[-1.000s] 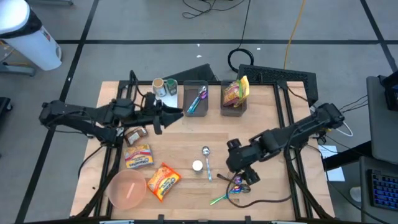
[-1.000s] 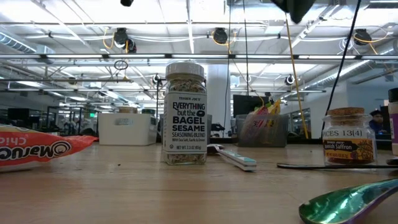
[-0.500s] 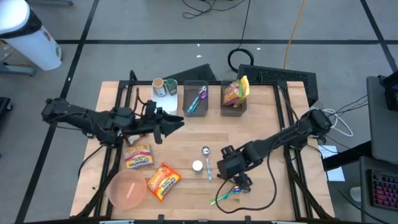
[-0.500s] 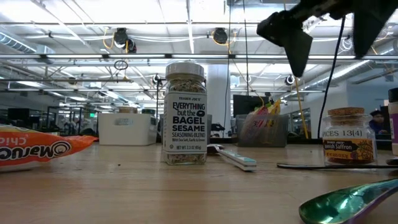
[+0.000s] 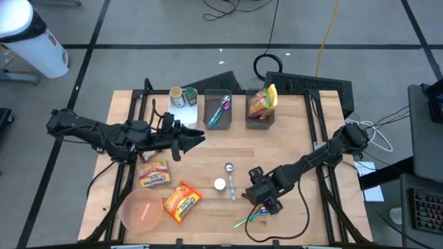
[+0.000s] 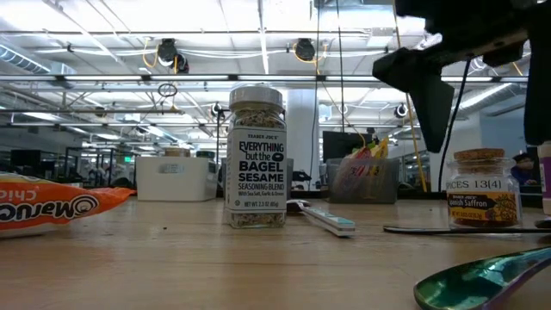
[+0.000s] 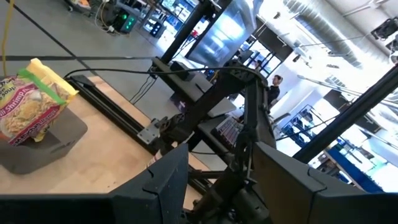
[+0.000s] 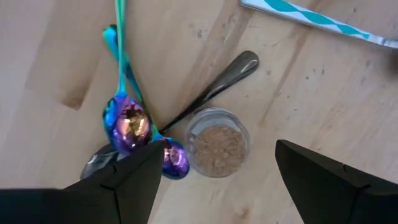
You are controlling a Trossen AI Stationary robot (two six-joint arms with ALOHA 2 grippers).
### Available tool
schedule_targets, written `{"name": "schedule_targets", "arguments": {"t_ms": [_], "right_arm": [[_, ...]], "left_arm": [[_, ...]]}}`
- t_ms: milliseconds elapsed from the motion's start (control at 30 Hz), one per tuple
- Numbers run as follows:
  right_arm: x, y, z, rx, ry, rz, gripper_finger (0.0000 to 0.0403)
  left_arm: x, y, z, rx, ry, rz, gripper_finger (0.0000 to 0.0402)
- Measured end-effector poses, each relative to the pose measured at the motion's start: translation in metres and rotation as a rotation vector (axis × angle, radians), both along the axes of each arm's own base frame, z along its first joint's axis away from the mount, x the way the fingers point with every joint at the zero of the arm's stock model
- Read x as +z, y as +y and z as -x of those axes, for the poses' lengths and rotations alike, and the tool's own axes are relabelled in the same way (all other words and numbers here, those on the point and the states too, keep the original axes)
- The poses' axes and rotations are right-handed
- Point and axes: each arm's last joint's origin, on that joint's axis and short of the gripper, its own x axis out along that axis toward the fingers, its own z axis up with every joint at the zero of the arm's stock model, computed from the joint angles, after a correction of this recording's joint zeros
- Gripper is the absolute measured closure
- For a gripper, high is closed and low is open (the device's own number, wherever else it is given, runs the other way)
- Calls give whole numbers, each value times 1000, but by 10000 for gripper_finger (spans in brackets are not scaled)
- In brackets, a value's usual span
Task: Pick & Place Food Item
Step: Put the brown seasoning bottle into the white bin
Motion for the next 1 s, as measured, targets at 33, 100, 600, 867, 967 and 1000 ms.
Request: {"name": "schedule_targets", "arguments": {"t_ms": [33,100,600,867,967,1000], "right_arm": [[-2,0,1,-1,-1,0,99],[-6,0,1,-20,-6,-7,99],[-28,-2,4,-74,-40,-48,99],[-28,-3,2,-81,-51,-52,100],[-28,-6,1,-87,-53,-53,110],[-28,-6,1,-89,-54,-54,113]], "left_arm": [[0,0,0,0,-1,1,215],[0,0,0,0,-1,4,215],[0,0,0,1,-2,38,215],[-1,0,0,1,0,44,215],[-1,0,0,1,0,44,215],[-1,0,0,1,0,45,215]]}}
